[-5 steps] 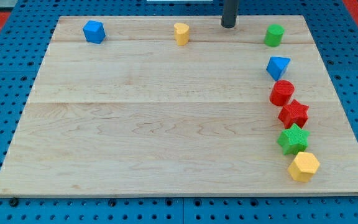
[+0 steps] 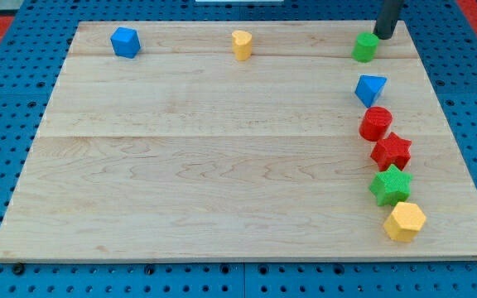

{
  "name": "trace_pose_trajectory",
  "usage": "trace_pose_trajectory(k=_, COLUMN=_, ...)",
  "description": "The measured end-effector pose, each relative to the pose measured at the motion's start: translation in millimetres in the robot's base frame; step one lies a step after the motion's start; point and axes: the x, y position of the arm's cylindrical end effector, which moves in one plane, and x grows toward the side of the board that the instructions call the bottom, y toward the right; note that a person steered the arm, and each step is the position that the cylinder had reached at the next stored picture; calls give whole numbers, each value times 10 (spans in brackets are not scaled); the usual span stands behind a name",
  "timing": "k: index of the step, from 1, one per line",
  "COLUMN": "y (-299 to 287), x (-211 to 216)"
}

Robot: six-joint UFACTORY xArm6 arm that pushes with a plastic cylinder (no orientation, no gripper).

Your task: Move the green circle parallel to the blue triangle

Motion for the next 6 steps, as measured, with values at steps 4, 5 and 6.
trace_pose_trajectory(k=4, y=-1346, x=954)
trace_pose_trajectory(k=5, y=-2355, x=1071)
trace_pose_trajectory(k=6, y=-2117, x=1094)
